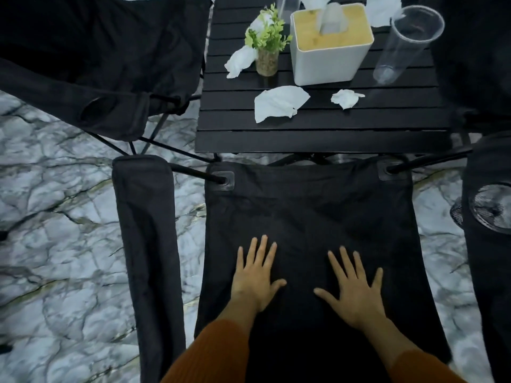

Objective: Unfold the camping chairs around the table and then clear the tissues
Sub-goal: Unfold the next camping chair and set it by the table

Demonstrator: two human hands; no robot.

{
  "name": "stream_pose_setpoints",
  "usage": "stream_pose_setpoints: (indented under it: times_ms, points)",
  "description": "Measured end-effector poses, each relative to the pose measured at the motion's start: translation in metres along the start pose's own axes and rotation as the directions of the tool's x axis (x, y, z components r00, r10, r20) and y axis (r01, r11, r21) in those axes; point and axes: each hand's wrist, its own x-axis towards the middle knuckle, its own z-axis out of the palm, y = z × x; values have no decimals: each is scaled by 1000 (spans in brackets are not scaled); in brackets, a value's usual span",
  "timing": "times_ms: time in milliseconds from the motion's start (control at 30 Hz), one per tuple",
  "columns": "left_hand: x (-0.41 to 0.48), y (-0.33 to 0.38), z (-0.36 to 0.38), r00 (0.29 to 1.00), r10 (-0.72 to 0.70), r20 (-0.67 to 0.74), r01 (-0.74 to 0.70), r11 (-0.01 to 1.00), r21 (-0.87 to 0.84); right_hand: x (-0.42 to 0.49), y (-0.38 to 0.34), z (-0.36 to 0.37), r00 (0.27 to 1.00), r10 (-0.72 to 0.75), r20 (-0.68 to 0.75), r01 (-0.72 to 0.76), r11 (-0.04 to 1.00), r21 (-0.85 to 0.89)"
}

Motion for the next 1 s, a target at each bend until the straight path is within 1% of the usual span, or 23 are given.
stream_pose_setpoints:
  times_ms: [67, 100, 200, 267, 333, 367, 400, 467, 500, 533, 567, 600, 633, 667, 700, 733, 767, 800, 833, 867, 900, 933, 1000]
  points:
    - [-7, -2, 11, 992, -65, 107, 65, 998, -3, -2, 6, 7, 984, 56, 169, -53, 998, -20]
    - [-8, -2, 12, 985, -78, 152, 78, 997, 6, -2, 7, 6, 974, 67, 218, -63, 998, -28]
    - [-8, 1, -5, 970, -77, 229, 74, 997, 23, -4, -3, -10, 961, 76, 264, -74, 997, -17]
    - [-12, 4, -30, 978, -31, 204, 36, 999, -19, -10, -17, -25, 970, 66, 236, -79, 996, 47]
    - [-22, 4, -63, 994, 51, 94, -43, 995, -90, -21, -37, -41, 984, 38, 173, -63, 988, 141]
    - [-29, 1, -79, 996, 93, 2, -92, 988, -126, -26, -49, -49, 990, 18, 141, -43, 983, 180]
    - [-37, -3, -96, 987, 120, -107, -137, 977, -163, -31, -63, -56, 994, -4, 114, -20, 977, 213]
    - [-55, -17, -128, 940, 110, -322, -195, 950, -246, -39, -95, -73, 996, -50, 71, 27, 953, 301]
    - [-65, -27, -143, 906, 72, -418, -209, 934, -291, -43, -113, -82, 996, -73, 59, 46, 928, 369]
    - [-75, -38, -156, 863, 5, -505, -206, 917, -342, -46, -132, -91, 994, -95, 49, 63, 894, 444]
    - [-84, -50, -166, 809, -92, -581, -183, 899, -398, -48, -151, -98, 993, -114, 38, 79, 854, 514]
    - [-94, -63, -174, 734, -217, -643, -148, 873, -464, -50, -171, -104, 992, -127, 25, 90, 812, 576]
    - [-102, -76, -177, 640, -360, -679, -93, 840, -534, -52, -191, -110, 991, -134, 13, 95, 763, 639]
    - [-110, -88, -178, 543, -514, -664, -18, 784, -621, -55, -210, -115, 990, -140, 8, 94, 704, 704]
    - [-116, -100, -175, 466, -659, -591, 59, 689, -722, -57, -228, -118, 987, -158, 15, 90, 635, 767]
    - [-120, -112, -169, 441, -781, -443, 101, 534, -840, -59, -244, -119, 981, -190, 40, 75, 562, 823]
    - [-122, -124, -164, 478, -847, -232, 97, 314, -945, -61, -258, -119, 971, -225, 84, 41, 496, 867]
    - [-124, -133, -158, 555, -832, -20, 63, 66, -996, -62, -269, -118, 957, -258, 134, -6, 442, 897]
    - [-125, -139, -153, 647, -752, 124, 46, -125, -991, -63, -278, -117, 942, -287, 173, -49, 393, 918]
    - [-127, -144, -147, 705, -691, 162, 43, -186, -982, -62, -286, -114, 935, -299, 189, -75, 356, 931]
    - [-127, -147, -142, 702, -698, 141, 45, -155, -987, -62, -291, -112, 941, -280, 188, -83, 348, 934]
    - [-126, -148, -136, 665, -739, 114, 44, -113, -993, -61, -295, -108, 960, -225, 168, -75, 371, 925]
    - [-123, -148, -128, 572, -817, 75, 61, -49, -997, -57, -297, -101, 990, -114, 85, -21, 470, 882]
